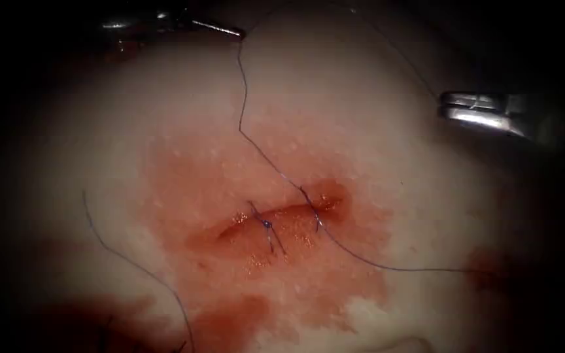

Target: Wound Closure

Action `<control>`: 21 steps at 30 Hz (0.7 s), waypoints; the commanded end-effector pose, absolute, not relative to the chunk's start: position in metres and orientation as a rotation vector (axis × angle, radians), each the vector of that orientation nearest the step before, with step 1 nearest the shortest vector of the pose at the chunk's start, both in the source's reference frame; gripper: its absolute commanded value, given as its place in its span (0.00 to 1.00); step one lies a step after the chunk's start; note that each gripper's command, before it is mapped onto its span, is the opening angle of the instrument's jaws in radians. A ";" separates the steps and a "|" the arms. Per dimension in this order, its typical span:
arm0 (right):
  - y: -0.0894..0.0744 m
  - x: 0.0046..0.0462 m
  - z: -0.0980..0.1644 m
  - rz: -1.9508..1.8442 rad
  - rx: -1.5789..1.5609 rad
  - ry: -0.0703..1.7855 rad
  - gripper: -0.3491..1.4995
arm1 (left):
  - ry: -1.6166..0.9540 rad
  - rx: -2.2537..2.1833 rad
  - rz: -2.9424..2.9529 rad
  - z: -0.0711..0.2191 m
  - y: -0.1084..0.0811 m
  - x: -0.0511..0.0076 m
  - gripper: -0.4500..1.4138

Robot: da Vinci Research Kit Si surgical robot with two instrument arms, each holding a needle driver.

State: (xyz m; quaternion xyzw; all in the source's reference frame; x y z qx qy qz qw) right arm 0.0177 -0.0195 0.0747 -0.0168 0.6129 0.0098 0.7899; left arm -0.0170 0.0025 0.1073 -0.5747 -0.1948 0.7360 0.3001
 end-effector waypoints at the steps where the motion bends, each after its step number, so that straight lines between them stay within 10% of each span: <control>1: -0.020 0.0187 0.075 0.017 -0.036 1.322 0.00 | -0.520 -1.520 1.938 0.108 0.003 -0.0177 0.59; 21: -0.021 0.0227 0.074 -0.022 -0.006 1.330 0.00 | -0.600 -1.088 2.267 0.110 0.002 -0.0216 0.67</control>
